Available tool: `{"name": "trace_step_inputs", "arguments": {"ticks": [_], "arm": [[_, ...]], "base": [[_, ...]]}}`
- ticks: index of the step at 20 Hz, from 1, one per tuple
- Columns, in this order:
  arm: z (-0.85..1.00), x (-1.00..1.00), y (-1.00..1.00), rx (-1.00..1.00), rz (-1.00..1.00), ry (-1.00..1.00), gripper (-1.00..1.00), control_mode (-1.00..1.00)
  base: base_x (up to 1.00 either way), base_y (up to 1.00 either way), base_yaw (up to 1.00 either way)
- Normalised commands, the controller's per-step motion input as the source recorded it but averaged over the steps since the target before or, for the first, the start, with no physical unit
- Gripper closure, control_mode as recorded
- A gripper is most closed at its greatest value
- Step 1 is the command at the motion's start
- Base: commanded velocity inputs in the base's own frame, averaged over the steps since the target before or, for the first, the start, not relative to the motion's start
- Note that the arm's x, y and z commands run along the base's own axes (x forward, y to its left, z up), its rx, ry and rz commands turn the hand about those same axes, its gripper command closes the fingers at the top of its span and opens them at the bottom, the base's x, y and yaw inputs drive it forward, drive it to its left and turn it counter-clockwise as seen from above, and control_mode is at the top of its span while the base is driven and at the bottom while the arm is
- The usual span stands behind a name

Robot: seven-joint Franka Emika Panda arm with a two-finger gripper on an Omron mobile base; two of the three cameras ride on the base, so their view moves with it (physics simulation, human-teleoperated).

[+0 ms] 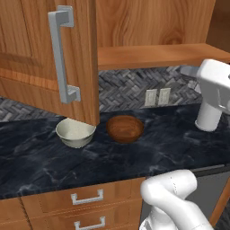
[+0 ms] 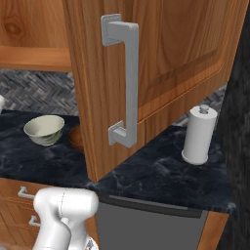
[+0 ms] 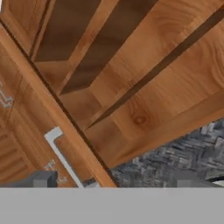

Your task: Open the cabinet. Pick the bowls from the counter and place them in the cabinet. Then close the cabinet.

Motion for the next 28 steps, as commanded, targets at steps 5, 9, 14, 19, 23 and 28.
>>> {"name": "trace_step_inputs", "arguments": {"ticks": [5, 9, 14, 19, 23, 28], "arm": [[-0.22, 0.48, 0.04, 0.1, 0.06, 0.11, -1.0, -1.0], [-0.27, 0.37, 0.29, 0.01, 0.0, 0.02, -1.0, -1.0], [-0.02, 0.38, 0.03, 0.14, 0.07, 0.17, -1.0, -1.0], [-0.09, 0.29, 0.06, 0.19, 0.22, 0.26, -1.0, -1.0], [-0.23, 0.26, 0.3, 0.11, 0.18, 0.19, -1.0, -1.0], [-0.17, 0.37, 0.34, 0.11, 0.17, 0.23, -1.0, -1.0]], "base": [[0.0, 0.0, 0.0], [0.0, 0.0, 0.0], [0.0, 0.0, 0.0], [0.0, 0.0, 0.0], [0.0, 0.0, 0.0], [0.0, 0.0, 0.0]]}}
